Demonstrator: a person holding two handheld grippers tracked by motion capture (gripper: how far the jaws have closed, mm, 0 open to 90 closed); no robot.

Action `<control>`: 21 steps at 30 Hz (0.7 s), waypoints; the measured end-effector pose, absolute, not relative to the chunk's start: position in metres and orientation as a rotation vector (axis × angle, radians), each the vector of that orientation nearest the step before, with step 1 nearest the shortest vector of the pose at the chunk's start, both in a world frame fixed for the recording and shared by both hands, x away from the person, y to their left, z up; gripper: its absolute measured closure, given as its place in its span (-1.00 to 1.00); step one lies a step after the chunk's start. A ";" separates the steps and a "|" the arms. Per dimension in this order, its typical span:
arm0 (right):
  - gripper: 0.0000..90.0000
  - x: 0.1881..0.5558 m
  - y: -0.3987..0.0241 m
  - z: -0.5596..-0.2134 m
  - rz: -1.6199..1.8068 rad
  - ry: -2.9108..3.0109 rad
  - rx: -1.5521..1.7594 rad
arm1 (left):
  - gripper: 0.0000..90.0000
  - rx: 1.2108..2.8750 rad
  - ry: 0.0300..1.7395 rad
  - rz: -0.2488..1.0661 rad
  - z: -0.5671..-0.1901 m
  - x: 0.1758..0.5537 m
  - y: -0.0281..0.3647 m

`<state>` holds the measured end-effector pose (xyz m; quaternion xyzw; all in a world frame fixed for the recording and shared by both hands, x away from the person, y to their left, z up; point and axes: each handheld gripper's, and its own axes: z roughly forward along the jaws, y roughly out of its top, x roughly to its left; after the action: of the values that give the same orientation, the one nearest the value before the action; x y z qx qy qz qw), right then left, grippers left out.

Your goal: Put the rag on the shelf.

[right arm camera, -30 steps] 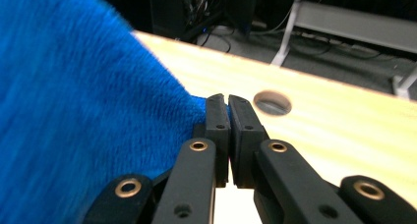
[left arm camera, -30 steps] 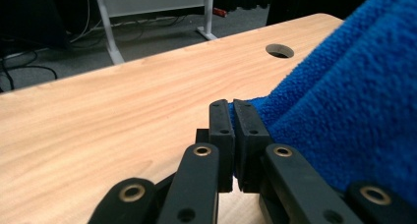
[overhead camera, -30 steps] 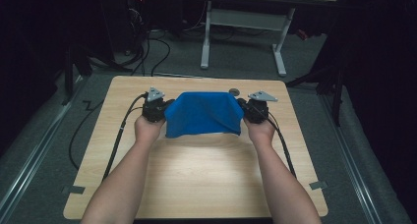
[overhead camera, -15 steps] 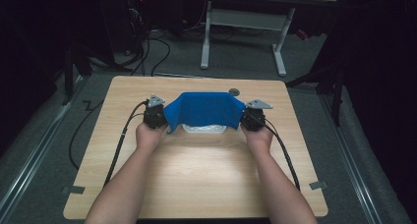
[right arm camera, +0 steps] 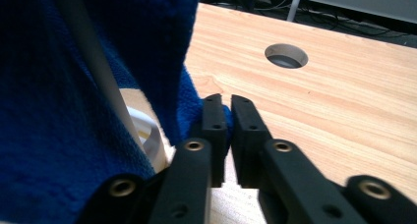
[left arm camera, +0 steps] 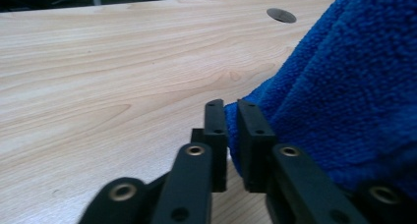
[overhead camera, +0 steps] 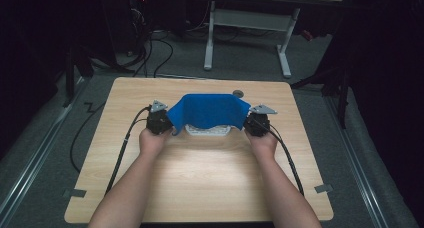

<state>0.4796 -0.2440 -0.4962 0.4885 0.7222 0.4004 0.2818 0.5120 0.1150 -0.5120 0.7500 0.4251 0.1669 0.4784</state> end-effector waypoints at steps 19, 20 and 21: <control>0.42 0.468 -0.268 -0.458 1.124 1.840 1.321 | 0.44 1.804 1.065 0.567 -0.473 0.497 0.150; 0.41 0.467 -0.270 -0.456 1.124 1.835 1.319 | 0.44 1.805 1.065 0.573 -0.472 0.495 0.152; 0.38 0.466 -0.271 -0.454 1.124 1.834 1.321 | 0.43 1.805 1.064 0.578 -0.470 0.494 0.154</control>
<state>0.4661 -0.2711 -0.4544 0.4985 0.6921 0.4243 0.3039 0.4944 0.1539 -0.4699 0.7351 0.4334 0.2354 0.4652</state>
